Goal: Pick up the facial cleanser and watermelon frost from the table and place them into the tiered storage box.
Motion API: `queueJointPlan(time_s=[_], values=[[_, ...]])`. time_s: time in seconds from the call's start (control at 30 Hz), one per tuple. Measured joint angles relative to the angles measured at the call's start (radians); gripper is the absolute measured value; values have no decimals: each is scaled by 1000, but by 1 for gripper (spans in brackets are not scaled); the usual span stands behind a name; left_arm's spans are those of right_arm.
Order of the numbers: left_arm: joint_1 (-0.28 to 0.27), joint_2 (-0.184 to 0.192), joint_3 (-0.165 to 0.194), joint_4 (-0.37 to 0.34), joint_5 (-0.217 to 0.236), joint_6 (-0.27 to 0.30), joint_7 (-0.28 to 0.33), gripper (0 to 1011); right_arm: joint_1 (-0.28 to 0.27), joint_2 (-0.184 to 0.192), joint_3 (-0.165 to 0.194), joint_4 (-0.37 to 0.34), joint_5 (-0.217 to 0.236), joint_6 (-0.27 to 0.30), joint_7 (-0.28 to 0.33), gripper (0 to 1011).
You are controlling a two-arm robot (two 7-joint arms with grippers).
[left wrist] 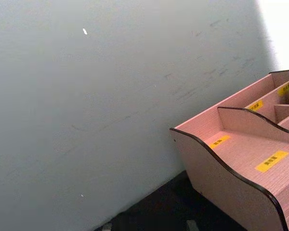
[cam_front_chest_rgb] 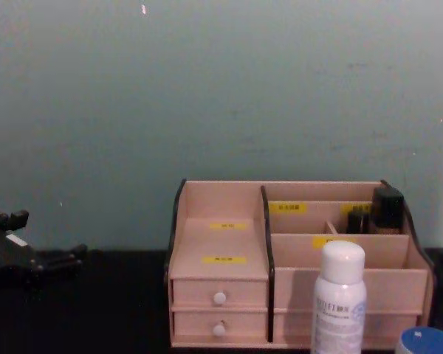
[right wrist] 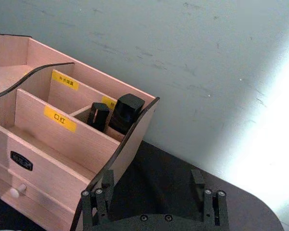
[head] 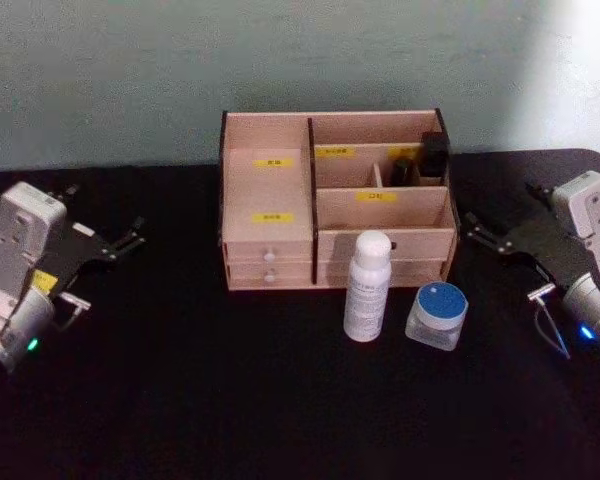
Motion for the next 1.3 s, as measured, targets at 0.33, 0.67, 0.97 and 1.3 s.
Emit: queueJointPlan(time_s=[0.33,0.67,0.97,1.3], values=[[0,0,0,0,0,0,0,1001,0,0,0,0,0,0,0,1000],[0,0,0,0,0,0,0,1001,-11,7,25,-8,13,-5,30,1000],[0,0,0,0,0,0,0,1001,-87,64,82,-99,64,-3,97,1002],[0,0,0,0,0,0,0,1001,-198,124,119,-221,114,-32,198,1000]])
